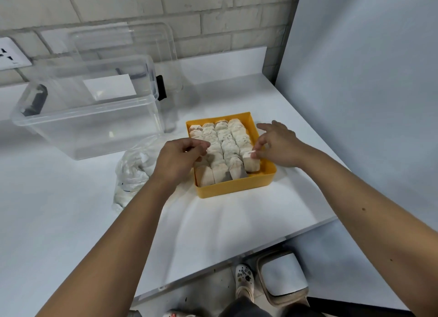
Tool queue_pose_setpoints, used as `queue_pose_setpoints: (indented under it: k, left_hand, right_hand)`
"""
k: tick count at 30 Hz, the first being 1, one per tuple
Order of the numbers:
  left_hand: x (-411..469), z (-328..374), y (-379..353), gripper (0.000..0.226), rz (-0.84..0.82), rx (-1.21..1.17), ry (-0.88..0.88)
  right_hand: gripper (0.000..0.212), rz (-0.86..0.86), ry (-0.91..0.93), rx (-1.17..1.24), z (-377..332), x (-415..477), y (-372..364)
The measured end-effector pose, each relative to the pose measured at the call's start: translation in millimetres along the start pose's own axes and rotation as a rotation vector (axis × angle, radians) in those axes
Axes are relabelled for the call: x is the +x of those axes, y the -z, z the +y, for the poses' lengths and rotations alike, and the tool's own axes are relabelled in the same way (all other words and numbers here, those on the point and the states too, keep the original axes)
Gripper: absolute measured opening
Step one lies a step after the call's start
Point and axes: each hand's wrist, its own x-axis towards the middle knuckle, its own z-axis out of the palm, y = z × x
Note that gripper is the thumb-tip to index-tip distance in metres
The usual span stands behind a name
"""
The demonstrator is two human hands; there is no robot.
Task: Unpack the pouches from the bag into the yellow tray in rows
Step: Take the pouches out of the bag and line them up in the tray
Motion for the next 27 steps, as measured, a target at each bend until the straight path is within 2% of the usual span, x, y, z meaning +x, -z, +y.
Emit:
queue_pose_setpoints:
  k: [3, 7, 10, 12, 14, 15, 18, 23, 27]
  left_hand:
    - [-4, -2, 5, 0.012, 0.024, -0.004, 0.026]
    - [-7, 0, 18, 0.014, 0.053, 0.019, 0.021]
    - [-8, 0, 47, 0.012, 0.156, 0.097, -0.011]
    - [-7, -2, 73, 0.010, 0.275, 0.198, -0.026]
    - [-7, -8, 95, 0.010, 0.383, 0.315, -0.011]
    - [-7, -14, 102, 0.012, 0.411, 0.394, 0.006]
    - [-4, -33, 105, 0.018, 0.386, 0.629, 0.102]
    - [-6, -48, 85, 0.043, 0.260, 0.740, 0.343]
    - [-3, -56, 88, 0.063, 0.220, 0.742, 0.276]
  right_hand:
    - [0.025, -0.020, -0.011, -0.070, 2, 7, -12]
    - [0.024, 0.043, -0.046, -0.131, -3, 17, -23]
    - [0.029, 0.114, -0.051, -0.128, -14, 16, -24]
    - [0.029, 0.238, 0.031, -0.060, -33, 14, -25]
    - [0.021, 0.344, 0.209, 0.111, -65, 13, -29]
    - [0.018, 0.344, 0.298, 0.213, -84, 13, -32]
    - [0.017, 0.208, 0.462, 0.393, -134, 20, -47]
    - [0.023, -0.071, 0.482, 0.246, -172, 37, -69]
    - [0.023, -0.118, 0.469, 0.313, -175, 35, -70]
